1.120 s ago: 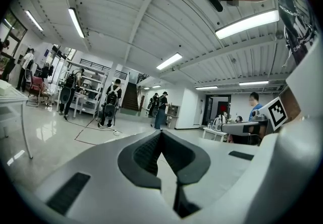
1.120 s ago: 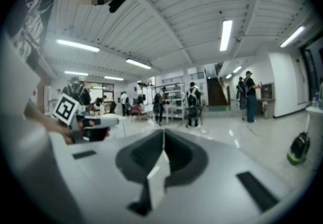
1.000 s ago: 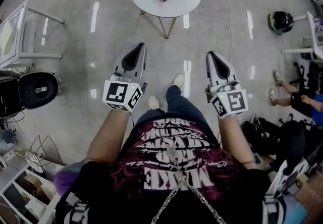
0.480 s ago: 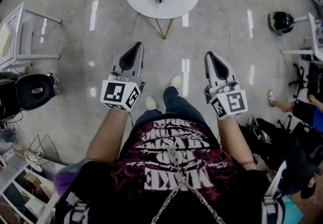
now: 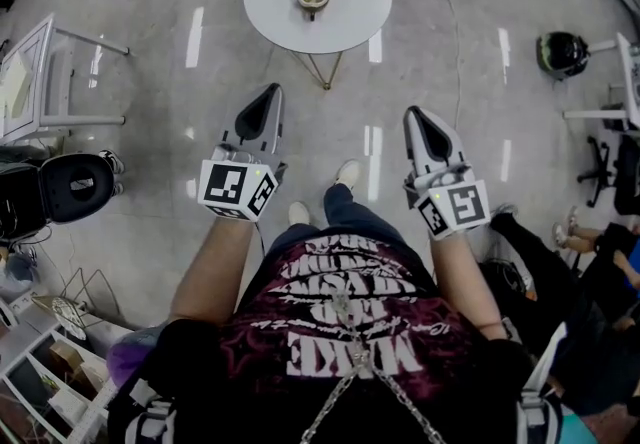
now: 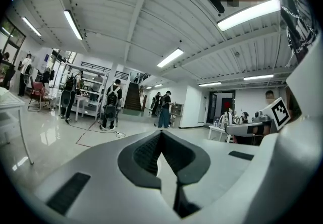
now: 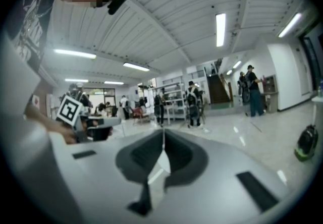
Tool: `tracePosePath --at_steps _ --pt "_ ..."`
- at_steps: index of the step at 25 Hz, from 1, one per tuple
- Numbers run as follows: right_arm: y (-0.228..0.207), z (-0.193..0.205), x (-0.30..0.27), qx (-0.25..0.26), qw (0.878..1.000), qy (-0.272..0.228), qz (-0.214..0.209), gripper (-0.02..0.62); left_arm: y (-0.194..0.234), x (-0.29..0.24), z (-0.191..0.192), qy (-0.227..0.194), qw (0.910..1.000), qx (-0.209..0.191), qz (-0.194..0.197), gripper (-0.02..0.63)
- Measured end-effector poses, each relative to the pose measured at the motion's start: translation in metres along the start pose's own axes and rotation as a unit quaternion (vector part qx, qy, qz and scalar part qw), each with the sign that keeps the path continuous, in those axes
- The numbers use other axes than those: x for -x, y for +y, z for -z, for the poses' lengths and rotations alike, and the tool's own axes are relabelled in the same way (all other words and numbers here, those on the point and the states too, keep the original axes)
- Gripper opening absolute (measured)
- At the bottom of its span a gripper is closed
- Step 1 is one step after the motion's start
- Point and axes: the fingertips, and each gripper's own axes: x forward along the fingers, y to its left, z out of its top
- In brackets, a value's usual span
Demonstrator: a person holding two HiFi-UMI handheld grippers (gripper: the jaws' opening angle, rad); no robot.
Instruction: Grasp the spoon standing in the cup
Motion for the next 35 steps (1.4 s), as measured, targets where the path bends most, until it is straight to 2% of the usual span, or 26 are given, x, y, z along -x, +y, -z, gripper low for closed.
tracePosePath --at_steps 5,12,22,26,32,35 --pt "-0.026 -0.007 -0.003 -0.008 1.0 -0.009 -0.009 0.034 0.009 -0.026 -0.037 -0.021 0.9995 -0.012 -0.019 0.025" --pt "-0.064 -0.015 -0.003 -0.013 0.999 -0.02 -0.029 0.034 -0.01 -0.045 -0.064 -0.042 0.9978 -0.026 -0.044 0.025" --pt "-0.077 -0.026 -0.015 -0.021 0.998 -0.028 -0.051 0.034 0.0 -0.051 -0.137 -0.089 0.9923 -0.057 -0.064 0.025" --pt "-0.072 -0.022 -0.015 -0.017 0.998 -0.024 -0.057 0.034 -0.003 -0.045 -0.139 -0.095 0.9918 -0.059 -0.062 0.025" --pt "-0.081 -0.017 -0.036 -0.017 0.998 -0.013 -0.051 0.034 0.011 -0.059 -0.125 -0.088 0.9938 -0.038 -0.057 0.025" --pt "-0.08 -0.019 -0.037 -0.006 0.999 -0.007 -0.053 0.034 0.001 -0.064 -0.124 -0.09 0.9944 -0.031 -0.044 0.025"
